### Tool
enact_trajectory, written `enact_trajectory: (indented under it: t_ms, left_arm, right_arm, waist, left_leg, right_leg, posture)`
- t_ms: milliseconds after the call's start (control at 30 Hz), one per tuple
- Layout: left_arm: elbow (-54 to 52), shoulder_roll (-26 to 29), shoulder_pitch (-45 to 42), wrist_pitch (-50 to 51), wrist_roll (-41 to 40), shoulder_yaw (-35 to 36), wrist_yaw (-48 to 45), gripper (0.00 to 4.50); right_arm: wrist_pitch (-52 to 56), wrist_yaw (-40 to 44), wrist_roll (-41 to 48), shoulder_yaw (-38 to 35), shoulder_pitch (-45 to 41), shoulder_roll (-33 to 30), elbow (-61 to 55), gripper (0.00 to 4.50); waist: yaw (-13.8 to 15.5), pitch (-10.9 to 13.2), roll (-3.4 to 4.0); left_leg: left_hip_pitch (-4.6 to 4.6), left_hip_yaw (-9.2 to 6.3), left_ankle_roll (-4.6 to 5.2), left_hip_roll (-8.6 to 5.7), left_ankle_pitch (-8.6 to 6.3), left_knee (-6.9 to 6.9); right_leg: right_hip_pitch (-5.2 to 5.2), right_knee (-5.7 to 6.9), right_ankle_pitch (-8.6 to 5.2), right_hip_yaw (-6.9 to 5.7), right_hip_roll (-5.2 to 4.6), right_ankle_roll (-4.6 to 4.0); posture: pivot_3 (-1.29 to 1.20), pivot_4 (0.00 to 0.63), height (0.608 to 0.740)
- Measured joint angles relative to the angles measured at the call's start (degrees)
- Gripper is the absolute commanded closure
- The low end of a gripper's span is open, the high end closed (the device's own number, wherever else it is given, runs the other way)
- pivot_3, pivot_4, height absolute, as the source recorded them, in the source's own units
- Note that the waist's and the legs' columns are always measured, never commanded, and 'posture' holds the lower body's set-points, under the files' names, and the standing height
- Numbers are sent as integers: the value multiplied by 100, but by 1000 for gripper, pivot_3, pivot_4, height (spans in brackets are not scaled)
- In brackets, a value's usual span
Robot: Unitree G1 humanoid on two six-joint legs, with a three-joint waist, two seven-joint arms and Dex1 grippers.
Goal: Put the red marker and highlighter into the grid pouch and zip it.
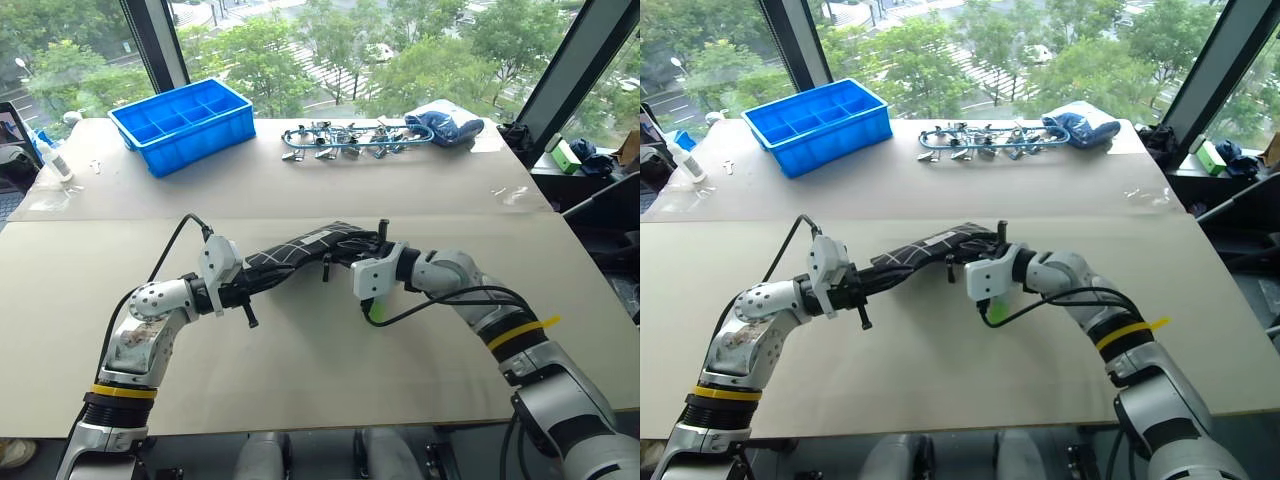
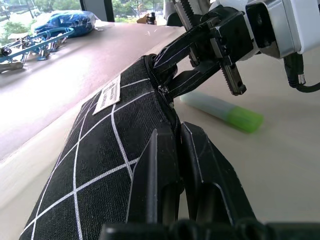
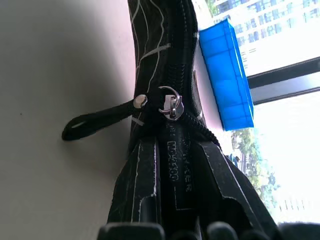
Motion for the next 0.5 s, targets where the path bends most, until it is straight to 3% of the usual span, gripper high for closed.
enact_trajectory:
  t_ms: [167,200,300,367,400,500]
  left_arm:
    - [-2,-4,1,0,-7,29,9,4500]
    - [-2,-8,1,0,-7,29,9,4500]
    - [-29,-27,6,0,-10,28,11,4500]
    - [-37,-45,9,0,-9,26,12,4500]
    - [-37,-51,12,0,-9,25,12,4500]
    - [-36,-57,16,0,-9,24,11,4500]
  right_arm:
    - [1,115,51,-3,-122,80,163,3967]
    - [2,145,55,-8,-133,80,178,2969]
    - [143,404,232,-30,-135,71,181,2130]
    - [300,527,286,-69,-135,48,163,1338]
    - [353,551,284,-83,-135,14,149,1062]
    - [403,609,283,-173,-134,-137,91,1062]
  waist:
    - [10,0,0]
    - [10,0,0]
    - [6,0,0]
    - [6,0,0]
    - [7,0,0]
    - [9,0,1]
  left_leg:
    - [0,0,0,-1,0,1]
    - [0,0,0,-1,0,0]
    - [0,0,0,0,0,0]
    - [0,0,1,0,0,0]
    - [0,0,1,0,0,0]
    - [0,0,1,-1,-1,0]
  right_leg:
    - [0,0,0,-1,-2,0]
    - [0,0,0,0,-2,0]
    - [0,1,0,-1,-1,0]
    - [0,1,0,0,-1,0]
    - [0,1,0,0,-1,0]
    - [0,0,0,-1,-3,0]
  posture:
    - [0,150,740]
    - [0,150,740]
    - [0,150,740]
    - [0,150,740]
    - [0,150,740]
    - [0,150,740]
